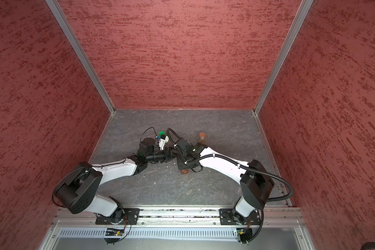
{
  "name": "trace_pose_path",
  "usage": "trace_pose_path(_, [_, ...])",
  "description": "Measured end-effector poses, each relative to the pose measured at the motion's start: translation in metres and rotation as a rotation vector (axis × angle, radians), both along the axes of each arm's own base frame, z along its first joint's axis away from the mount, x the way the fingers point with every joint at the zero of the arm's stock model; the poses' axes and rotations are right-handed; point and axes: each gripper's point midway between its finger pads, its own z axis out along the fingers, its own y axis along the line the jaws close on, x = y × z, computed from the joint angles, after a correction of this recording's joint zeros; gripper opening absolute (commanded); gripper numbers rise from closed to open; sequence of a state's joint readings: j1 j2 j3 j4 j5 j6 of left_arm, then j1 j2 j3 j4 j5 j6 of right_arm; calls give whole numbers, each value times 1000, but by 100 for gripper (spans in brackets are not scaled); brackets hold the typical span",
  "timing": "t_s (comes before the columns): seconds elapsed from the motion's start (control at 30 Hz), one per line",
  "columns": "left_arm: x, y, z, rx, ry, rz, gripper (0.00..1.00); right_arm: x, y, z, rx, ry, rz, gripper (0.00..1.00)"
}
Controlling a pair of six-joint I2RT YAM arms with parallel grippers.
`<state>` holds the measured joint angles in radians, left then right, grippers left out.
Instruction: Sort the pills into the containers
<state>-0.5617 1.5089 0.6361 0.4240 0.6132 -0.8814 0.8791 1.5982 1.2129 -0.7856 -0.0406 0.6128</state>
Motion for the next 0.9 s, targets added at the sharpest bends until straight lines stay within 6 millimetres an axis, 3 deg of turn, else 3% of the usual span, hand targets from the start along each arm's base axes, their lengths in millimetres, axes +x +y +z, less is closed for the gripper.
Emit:
trace_pose_path(0.27, [-4, -4, -11, 13, 32, -16, 60, 3, 0, 6, 24, -17, -6, 41])
trace_pose_path(0.9, [-12, -17, -23, -18, 78, -77, 40, 11, -2, 4, 59, -20, -21, 41])
